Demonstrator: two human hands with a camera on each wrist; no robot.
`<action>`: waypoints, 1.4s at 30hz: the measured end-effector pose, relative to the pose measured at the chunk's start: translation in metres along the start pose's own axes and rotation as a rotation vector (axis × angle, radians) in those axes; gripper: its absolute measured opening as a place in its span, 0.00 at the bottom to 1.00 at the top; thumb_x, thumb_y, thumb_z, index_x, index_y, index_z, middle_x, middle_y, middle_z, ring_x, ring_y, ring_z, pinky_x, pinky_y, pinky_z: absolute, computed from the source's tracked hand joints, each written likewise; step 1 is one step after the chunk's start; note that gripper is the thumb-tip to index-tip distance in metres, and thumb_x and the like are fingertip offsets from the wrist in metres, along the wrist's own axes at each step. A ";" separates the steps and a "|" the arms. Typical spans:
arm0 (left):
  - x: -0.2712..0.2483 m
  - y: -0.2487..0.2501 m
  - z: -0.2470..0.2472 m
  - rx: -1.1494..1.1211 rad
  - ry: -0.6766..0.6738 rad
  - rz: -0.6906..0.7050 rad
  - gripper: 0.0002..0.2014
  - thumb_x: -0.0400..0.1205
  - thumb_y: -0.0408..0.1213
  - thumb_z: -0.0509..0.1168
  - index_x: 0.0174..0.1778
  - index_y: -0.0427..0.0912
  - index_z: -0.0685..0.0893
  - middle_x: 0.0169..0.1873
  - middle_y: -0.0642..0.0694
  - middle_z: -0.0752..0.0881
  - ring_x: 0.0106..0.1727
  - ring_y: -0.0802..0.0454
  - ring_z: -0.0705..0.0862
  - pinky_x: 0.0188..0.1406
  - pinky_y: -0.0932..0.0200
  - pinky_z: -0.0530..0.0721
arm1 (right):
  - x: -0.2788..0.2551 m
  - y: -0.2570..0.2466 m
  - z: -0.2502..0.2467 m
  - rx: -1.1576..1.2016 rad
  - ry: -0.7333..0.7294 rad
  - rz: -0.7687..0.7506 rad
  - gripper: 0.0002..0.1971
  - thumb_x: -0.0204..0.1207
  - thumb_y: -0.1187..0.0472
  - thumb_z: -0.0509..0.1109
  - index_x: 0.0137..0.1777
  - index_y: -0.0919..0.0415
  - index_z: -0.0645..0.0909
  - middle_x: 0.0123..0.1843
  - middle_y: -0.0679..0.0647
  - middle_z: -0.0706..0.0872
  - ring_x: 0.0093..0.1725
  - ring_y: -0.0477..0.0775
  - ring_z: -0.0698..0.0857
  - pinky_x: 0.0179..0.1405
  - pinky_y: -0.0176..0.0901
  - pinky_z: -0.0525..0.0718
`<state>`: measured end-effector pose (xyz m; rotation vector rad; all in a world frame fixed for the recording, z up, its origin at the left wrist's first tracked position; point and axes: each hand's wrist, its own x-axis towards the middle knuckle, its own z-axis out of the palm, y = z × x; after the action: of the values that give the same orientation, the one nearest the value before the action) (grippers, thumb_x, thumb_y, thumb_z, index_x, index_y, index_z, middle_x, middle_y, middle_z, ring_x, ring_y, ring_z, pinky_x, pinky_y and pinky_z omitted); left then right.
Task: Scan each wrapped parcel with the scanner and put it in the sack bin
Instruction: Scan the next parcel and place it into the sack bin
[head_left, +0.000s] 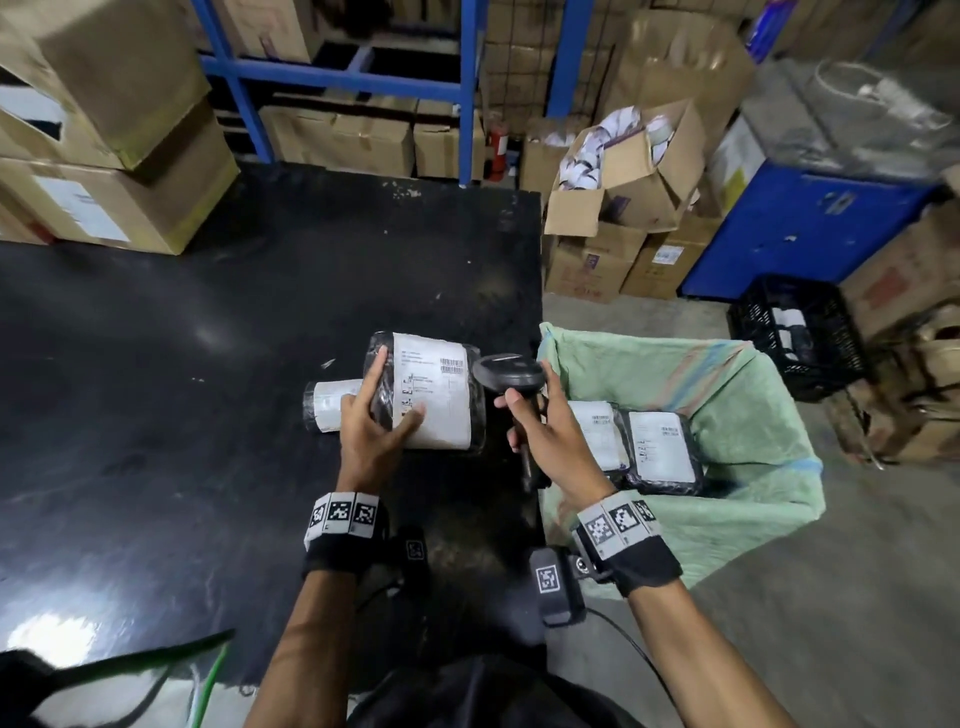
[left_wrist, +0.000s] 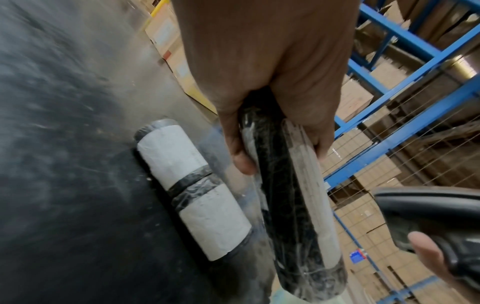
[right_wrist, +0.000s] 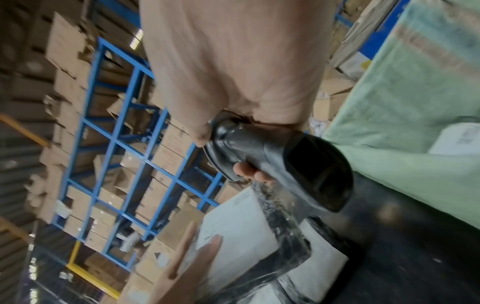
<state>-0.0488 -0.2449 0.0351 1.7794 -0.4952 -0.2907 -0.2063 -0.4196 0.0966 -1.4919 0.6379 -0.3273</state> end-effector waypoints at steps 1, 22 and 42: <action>0.006 0.009 0.004 -0.030 -0.003 0.011 0.44 0.76 0.44 0.81 0.88 0.58 0.68 0.75 0.51 0.82 0.75 0.58 0.82 0.79 0.49 0.81 | -0.002 -0.011 -0.001 0.027 0.005 -0.019 0.41 0.79 0.40 0.68 0.87 0.42 0.51 0.67 0.58 0.84 0.33 0.50 0.80 0.39 0.41 0.82; 0.039 0.096 0.073 -0.320 0.078 0.071 0.48 0.74 0.43 0.81 0.87 0.69 0.64 0.77 0.53 0.77 0.78 0.57 0.80 0.80 0.41 0.79 | -0.027 -0.100 -0.020 0.154 0.151 -0.154 0.34 0.79 0.34 0.57 0.85 0.37 0.57 0.50 0.57 0.89 0.33 0.49 0.79 0.38 0.44 0.80; 0.029 0.082 0.085 -0.290 0.149 -0.002 0.48 0.77 0.37 0.81 0.87 0.69 0.63 0.66 0.67 0.75 0.70 0.66 0.80 0.75 0.54 0.79 | -0.027 -0.110 -0.006 0.038 0.137 -0.122 0.30 0.81 0.37 0.58 0.83 0.37 0.60 0.51 0.56 0.91 0.35 0.49 0.80 0.42 0.40 0.84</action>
<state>-0.0755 -0.3484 0.0937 1.5060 -0.3270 -0.2169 -0.2115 -0.4170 0.2099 -1.4841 0.6468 -0.5366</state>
